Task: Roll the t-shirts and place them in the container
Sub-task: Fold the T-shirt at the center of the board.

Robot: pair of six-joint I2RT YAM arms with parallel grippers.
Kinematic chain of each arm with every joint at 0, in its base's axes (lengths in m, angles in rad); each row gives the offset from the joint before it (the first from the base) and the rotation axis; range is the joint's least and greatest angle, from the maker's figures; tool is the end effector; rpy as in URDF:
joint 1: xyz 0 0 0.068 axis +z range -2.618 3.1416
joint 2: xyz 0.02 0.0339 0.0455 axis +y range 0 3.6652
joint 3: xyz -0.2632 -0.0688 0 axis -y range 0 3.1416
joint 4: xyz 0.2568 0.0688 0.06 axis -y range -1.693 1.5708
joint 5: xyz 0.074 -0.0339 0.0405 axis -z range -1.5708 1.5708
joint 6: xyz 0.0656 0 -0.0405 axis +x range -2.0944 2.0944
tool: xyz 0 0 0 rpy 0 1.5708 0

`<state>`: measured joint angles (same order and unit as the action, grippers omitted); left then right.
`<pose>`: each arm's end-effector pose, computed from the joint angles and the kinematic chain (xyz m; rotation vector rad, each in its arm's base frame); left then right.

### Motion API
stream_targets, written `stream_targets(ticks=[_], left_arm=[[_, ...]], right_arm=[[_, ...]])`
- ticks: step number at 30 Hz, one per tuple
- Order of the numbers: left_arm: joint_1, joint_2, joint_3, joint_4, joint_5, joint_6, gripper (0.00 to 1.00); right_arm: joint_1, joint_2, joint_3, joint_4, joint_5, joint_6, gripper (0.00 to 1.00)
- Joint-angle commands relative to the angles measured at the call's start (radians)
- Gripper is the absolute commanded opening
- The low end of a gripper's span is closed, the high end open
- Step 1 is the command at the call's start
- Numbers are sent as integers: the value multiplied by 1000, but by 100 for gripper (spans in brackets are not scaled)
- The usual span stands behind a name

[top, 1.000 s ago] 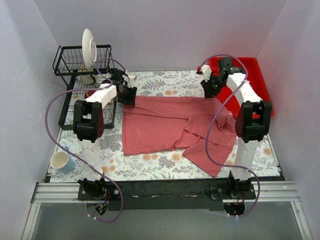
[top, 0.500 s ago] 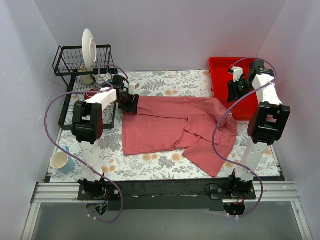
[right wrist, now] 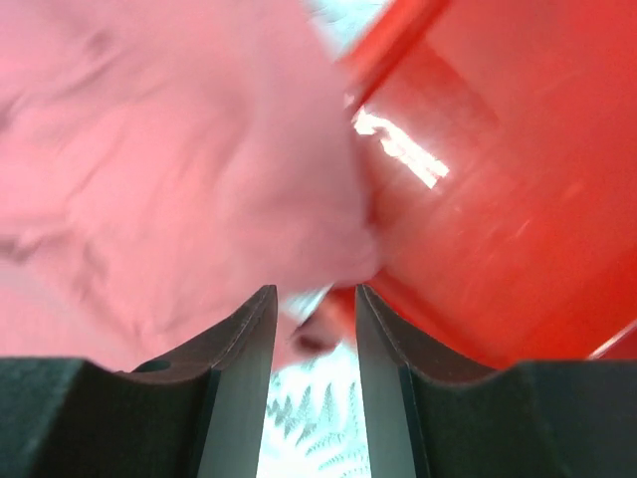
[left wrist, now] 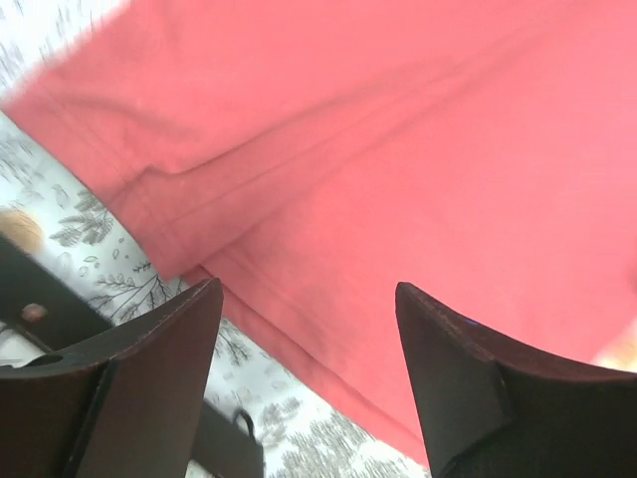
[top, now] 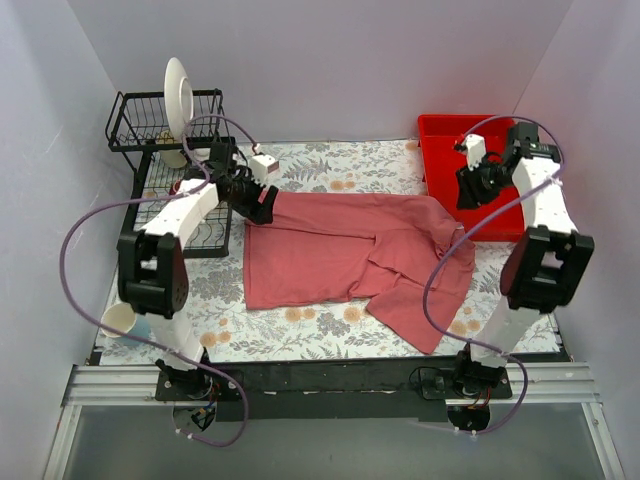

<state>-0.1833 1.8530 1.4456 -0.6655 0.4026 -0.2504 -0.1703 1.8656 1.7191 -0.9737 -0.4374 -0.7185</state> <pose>0.4053 -0.1013 0.2016 0.0487 2.6661 -0.6763 0.4161 -0.0434 0.2671 -0.8125 2.4113 0.2595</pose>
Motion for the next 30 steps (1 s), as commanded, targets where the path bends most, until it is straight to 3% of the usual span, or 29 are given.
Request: stream_targets(ticks=[1, 8, 12, 15, 21, 26, 30], left_arm=[[-41, -221, -33, -75, 206, 109, 71], [-154, -270, -137, -69, 183, 10, 69], [-154, -290, -189, -43, 117, 6, 69], [-154, -290, -217, -55, 87, 51, 69], [-153, -273, -260, -33, 33, 63, 69], [-148, -239, -248, -36, 22, 56, 69], [-142, -218, -222, -43, 2, 63, 69]], right_arm=[[32, -297, -267, -83, -78, -297, 45], [247, -693, -766, -99, -23, -725, 46], [357, -836, -895, -179, -57, -916, 48], [416, -867, -963, -322, -54, -1103, 50], [457, -985, -1127, -338, -30, -1408, 51], [509, -1008, -1205, -336, -38, -1513, 51], [529, -923, -1207, -336, -40, -1550, 50]])
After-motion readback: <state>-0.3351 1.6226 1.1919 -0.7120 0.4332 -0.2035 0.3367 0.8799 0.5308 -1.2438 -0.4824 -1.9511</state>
